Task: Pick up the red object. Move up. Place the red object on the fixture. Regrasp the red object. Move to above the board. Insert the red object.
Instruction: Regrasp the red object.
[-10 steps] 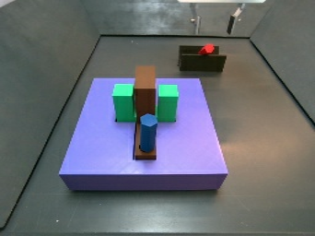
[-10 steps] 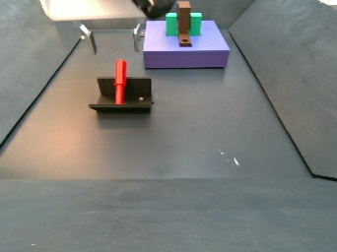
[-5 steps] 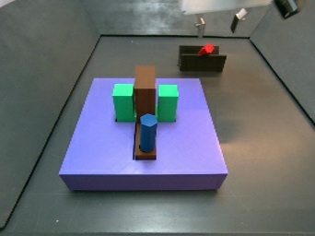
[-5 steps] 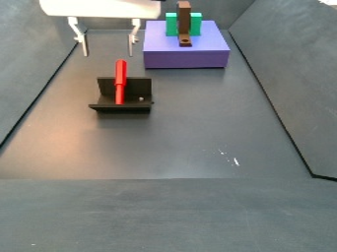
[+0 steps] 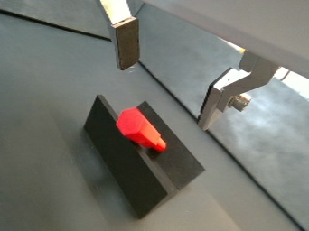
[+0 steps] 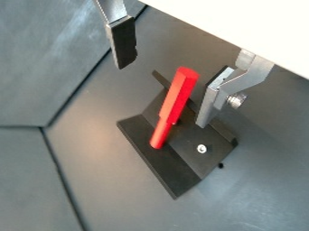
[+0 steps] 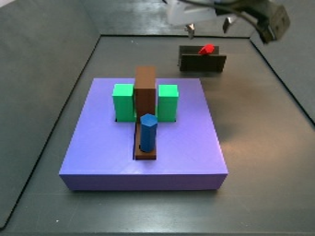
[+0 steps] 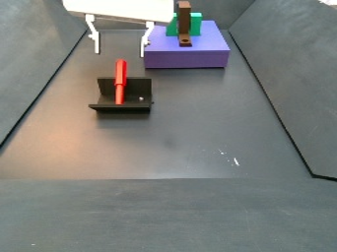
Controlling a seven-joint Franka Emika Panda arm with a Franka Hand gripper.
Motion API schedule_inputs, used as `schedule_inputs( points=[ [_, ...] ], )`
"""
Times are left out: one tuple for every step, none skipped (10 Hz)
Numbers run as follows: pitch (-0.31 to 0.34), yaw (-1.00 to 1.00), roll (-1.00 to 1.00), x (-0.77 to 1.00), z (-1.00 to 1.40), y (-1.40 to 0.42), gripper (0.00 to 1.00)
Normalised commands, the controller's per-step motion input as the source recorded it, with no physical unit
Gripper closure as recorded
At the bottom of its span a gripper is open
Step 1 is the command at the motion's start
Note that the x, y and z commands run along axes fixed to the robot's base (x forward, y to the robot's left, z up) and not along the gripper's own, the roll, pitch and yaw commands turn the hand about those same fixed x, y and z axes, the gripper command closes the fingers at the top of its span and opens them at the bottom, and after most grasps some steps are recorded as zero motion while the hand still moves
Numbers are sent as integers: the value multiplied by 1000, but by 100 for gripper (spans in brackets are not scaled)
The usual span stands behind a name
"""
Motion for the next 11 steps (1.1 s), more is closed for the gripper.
schedule_inputs(
  points=[
    [206, 0, 1000, 71, 0, -274, 0],
    [180, 34, 937, 11, -311, -89, 0],
    [60, 123, 766, 0, -489, -46, 0],
    [23, 186, 729, 0, -546, 0, 0],
    [69, 180, 763, 71, -471, 0, 0],
    [146, 180, 709, 209, -229, 0, 0],
    [169, 203, 571, 311, -114, 0, 0],
    [120, 163, 286, 326, -111, 0, 0],
    [54, 103, 66, 254, -100, 0, 0],
    [0, 17, 0, 0, -103, 0, 0],
    [6, 0, -34, 0, -69, 0, 0]
  ],
)
